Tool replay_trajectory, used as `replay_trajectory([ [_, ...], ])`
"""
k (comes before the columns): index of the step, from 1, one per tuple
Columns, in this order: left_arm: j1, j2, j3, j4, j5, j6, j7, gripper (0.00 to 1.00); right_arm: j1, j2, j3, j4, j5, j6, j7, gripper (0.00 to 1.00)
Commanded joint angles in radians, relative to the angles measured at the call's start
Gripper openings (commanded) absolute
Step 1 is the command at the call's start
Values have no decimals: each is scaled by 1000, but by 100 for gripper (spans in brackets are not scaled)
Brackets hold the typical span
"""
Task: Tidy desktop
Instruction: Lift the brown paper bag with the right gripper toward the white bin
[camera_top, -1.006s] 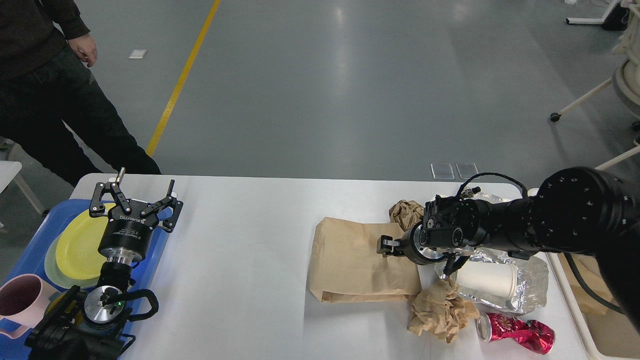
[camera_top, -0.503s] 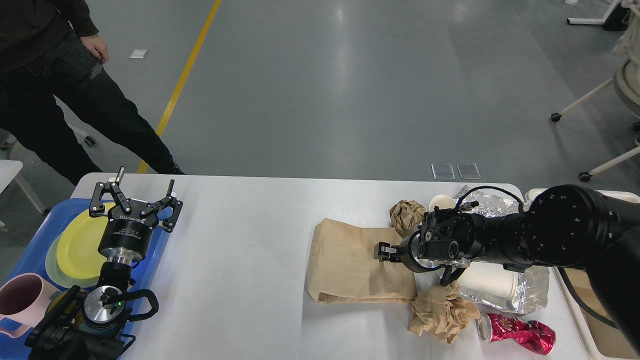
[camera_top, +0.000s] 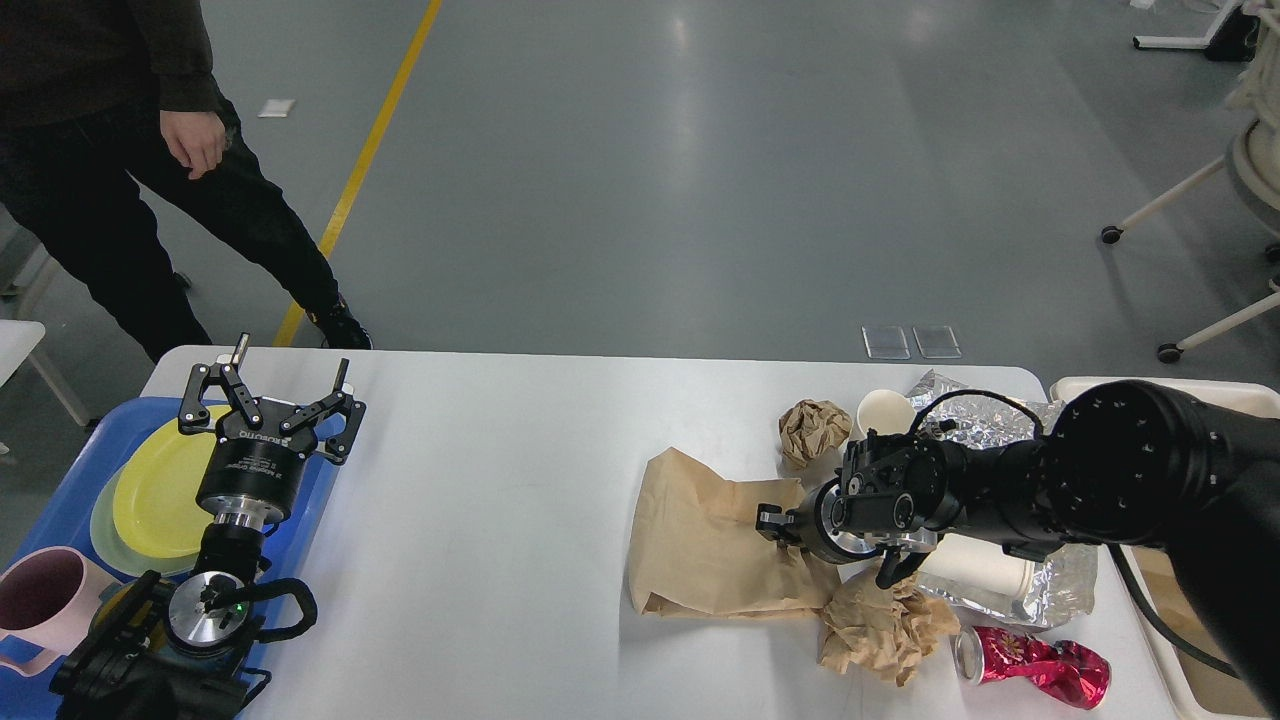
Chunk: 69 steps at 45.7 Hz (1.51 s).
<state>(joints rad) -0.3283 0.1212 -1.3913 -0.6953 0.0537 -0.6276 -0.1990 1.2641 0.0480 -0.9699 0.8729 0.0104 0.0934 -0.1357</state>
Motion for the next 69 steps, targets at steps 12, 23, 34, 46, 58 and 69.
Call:
replay_trajectory([
  [12, 0, 0, 0, -1, 0, 0, 1, 96, 21, 4, 5, 12, 89, 0, -7, 0],
  [23, 0, 0, 0, -1, 0, 0, 0, 96, 99, 9, 5, 44, 172, 45, -10, 0],
  [34, 0, 0, 0, -1, 0, 0, 0, 96, 306, -46, -15, 170, 230, 255, -21, 0],
  [46, 0, 0, 0, -1, 0, 0, 1, 96, 544, -108, -116, 304, 310, 330, -21, 0],
  [58, 0, 0, 0, 0, 0, 0, 0, 96, 834, -151, -265, 500, 332, 479, -12, 0],
  [69, 2, 0, 0, 0, 0, 2, 0, 96, 1129, -237, -430, 629, 332, 663, 36, 0],
])
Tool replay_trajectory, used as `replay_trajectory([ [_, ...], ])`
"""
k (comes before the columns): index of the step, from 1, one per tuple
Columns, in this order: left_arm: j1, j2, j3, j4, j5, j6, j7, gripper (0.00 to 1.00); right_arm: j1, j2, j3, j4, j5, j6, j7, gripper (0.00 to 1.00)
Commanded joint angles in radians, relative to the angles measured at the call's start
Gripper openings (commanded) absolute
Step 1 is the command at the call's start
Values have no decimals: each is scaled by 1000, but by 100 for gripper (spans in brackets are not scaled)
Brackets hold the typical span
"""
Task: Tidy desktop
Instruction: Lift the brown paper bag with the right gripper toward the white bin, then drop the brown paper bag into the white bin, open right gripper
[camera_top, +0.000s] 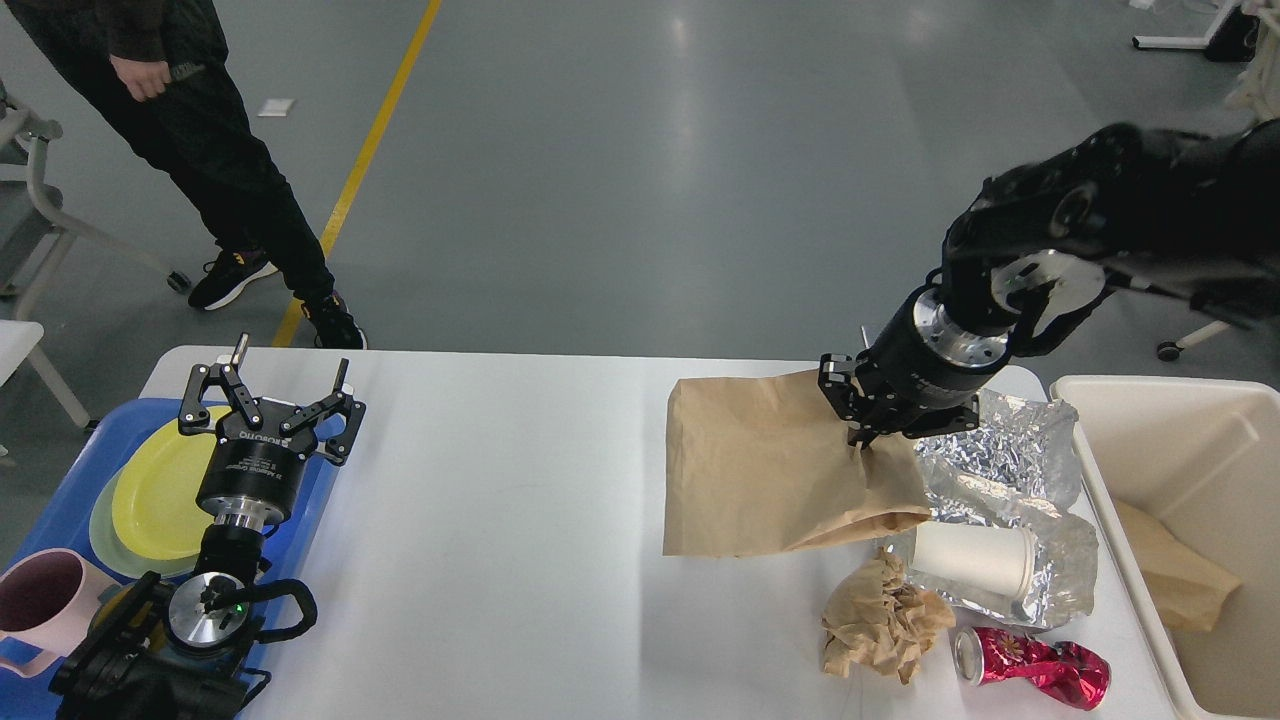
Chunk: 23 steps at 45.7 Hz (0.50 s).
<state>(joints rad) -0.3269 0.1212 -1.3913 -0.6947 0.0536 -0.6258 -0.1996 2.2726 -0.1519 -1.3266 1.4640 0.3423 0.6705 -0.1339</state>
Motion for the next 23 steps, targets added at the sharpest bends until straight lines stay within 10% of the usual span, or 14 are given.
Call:
replay_trajectory([
  [1, -1, 0, 0, 0, 0, 0, 0, 96, 139, -43, -92, 42, 0, 98, 46, 0],
  [9, -1, 0, 0, 0, 0, -2, 0, 96, 203, -43, -310, 44, -2, 103, 161, 0],
  [23, 0, 0, 0, 0, 0, -2, 0, 96, 153, -147, -427, -10, -57, -23, 161, 0],
])
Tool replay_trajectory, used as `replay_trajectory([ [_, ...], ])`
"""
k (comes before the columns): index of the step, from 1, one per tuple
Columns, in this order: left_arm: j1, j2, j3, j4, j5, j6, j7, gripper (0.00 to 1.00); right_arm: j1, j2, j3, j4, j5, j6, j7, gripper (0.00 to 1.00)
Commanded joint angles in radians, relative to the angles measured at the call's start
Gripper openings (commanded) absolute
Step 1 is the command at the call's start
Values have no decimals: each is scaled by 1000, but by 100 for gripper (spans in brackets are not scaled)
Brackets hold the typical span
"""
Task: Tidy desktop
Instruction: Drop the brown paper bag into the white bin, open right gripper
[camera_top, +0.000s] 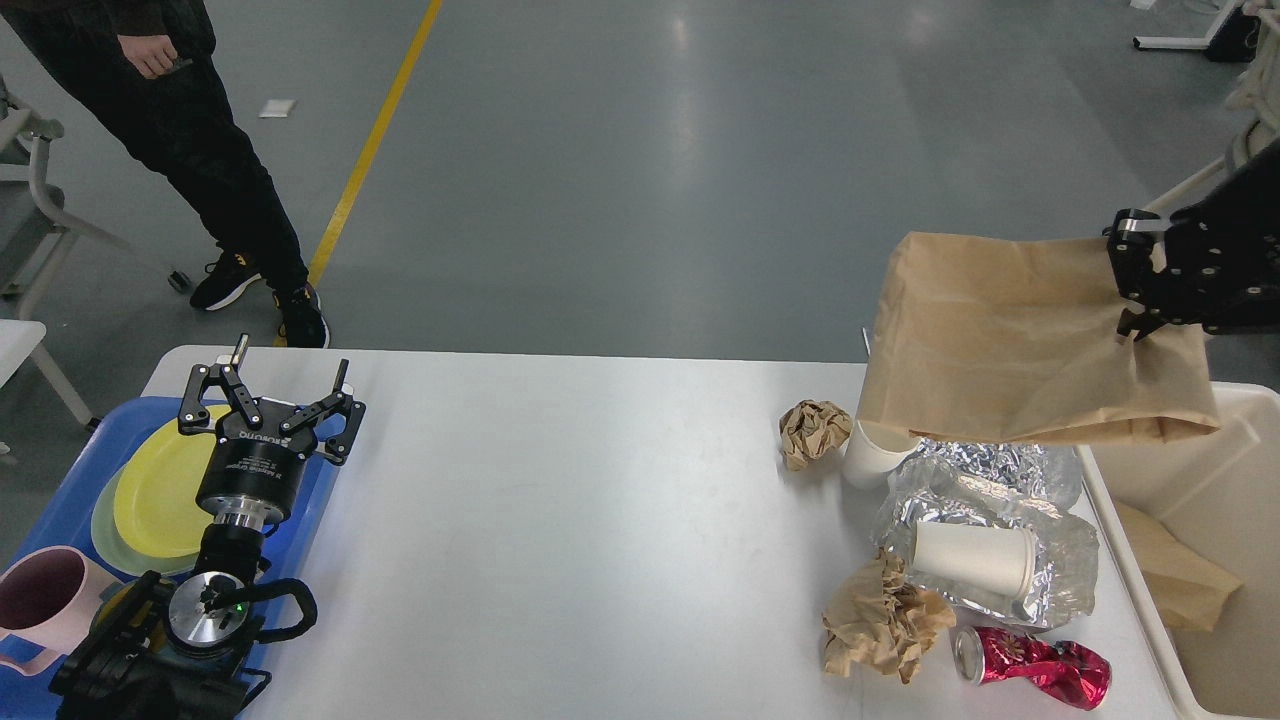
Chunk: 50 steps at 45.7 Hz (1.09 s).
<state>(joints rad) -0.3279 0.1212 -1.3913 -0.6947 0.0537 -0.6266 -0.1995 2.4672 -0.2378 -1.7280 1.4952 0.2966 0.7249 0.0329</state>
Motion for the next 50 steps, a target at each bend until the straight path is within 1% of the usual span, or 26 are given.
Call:
replay_trajectory([
  [1, 1, 0, 0, 0, 0, -1, 0, 96, -60, -84, -28, -53, -11, -93, -5, 0],
  [4, 1, 0, 0, 0, 0, -1, 0, 96, -120, -156, -31, -98, -13, -145, -7, 0],
  [9, 1, 0, 0, 0, 0, -1, 0, 96, -246, -248, -24, -209, -13, -200, -16, 0],
  [10, 1, 0, 0, 0, 0, -1, 0, 96, -399, -297, -4, -340, -10, -238, -18, 0],
  [15, 1, 0, 0, 0, 0, -1, 0, 96, -600, -359, 71, -502, 1, -286, -16, 0],
  [20, 1, 0, 0, 0, 0, -1, 0, 96, -813, -435, 214, -628, -7, -373, -18, 0],
  [22, 1, 0, 0, 0, 0, -1, 0, 96, -919, -460, 274, -706, -7, -395, -18, 0],
  [31, 1, 0, 0, 0, 0, -1, 0, 96, -1295, -448, 465, -1027, -1, -458, -16, 0],
  [37, 1, 0, 0, 0, 0, -1, 0, 96, -1530, -374, 554, -1197, 6, -519, -19, 0],
  [39, 1, 0, 0, 0, 0, -1, 0, 96, -1594, -354, 583, -1253, 7, -527, -28, 0],
  [43, 1, 0, 0, 0, 0, -1, 0, 96, -1671, -319, 640, -1316, 7, -544, -54, 0],
  [50, 1, 0, 0, 0, 0, -1, 0, 96, -1731, -281, 660, -1326, 6, -604, -90, 0],
])
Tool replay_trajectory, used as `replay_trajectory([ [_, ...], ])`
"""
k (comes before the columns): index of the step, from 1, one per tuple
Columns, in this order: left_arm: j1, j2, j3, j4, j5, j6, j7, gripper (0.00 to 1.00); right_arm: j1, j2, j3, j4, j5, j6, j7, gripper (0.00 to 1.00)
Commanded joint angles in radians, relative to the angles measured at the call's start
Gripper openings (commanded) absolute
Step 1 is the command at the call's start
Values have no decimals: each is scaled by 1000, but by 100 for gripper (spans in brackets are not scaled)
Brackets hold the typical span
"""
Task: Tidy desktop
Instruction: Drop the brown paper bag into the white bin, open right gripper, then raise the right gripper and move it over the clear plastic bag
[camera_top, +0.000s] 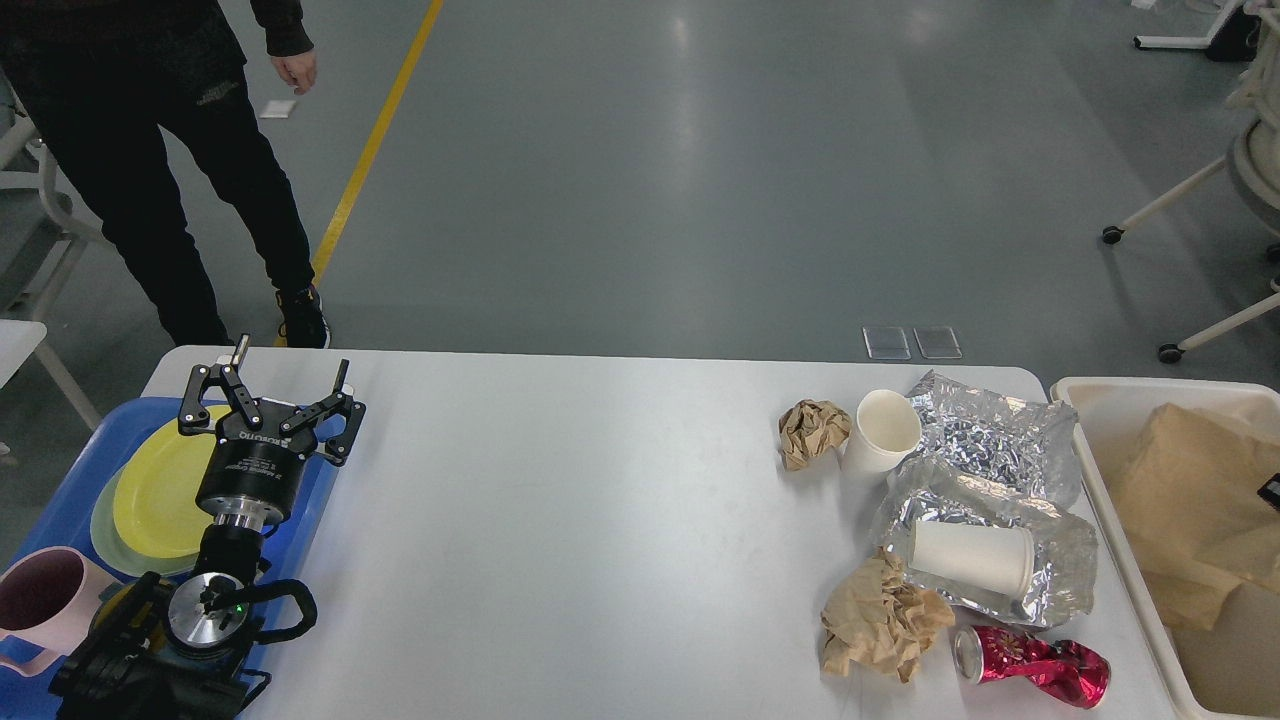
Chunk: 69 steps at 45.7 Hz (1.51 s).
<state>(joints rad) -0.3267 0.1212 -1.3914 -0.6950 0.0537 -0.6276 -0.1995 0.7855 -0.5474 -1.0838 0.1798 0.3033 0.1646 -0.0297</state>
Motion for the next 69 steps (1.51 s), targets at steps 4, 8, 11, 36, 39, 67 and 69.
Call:
replay_trajectory([
  [4, 0, 0, 0, 0, 0, 0, 0, 96, -65, 30, 21, -10, 0, -59, -36, 0],
  [8, 0, 0, 0, 0, 0, 0, 0, 96, -94, 32, 22, -11, 0, -59, -38, 0],
  [11, 0, 0, 0, 0, 0, 0, 0, 96, -118, 46, 22, -10, 0, -59, -38, 0],
  [36, 0, 0, 0, 0, 0, 0, 0, 96, -190, 133, 50, -5, 0, -154, -32, 89],
  [39, 0, 0, 0, 0, 0, 0, 0, 96, -190, 138, 56, 6, -1, -197, -29, 100],
  [67, -2, 0, 0, 0, 0, 0, 0, 96, 199, -25, 36, 430, -150, -102, -41, 100],
  [69, 0, 0, 0, 0, 0, 0, 0, 96, 260, -37, 19, 490, -216, -99, -55, 100],
])
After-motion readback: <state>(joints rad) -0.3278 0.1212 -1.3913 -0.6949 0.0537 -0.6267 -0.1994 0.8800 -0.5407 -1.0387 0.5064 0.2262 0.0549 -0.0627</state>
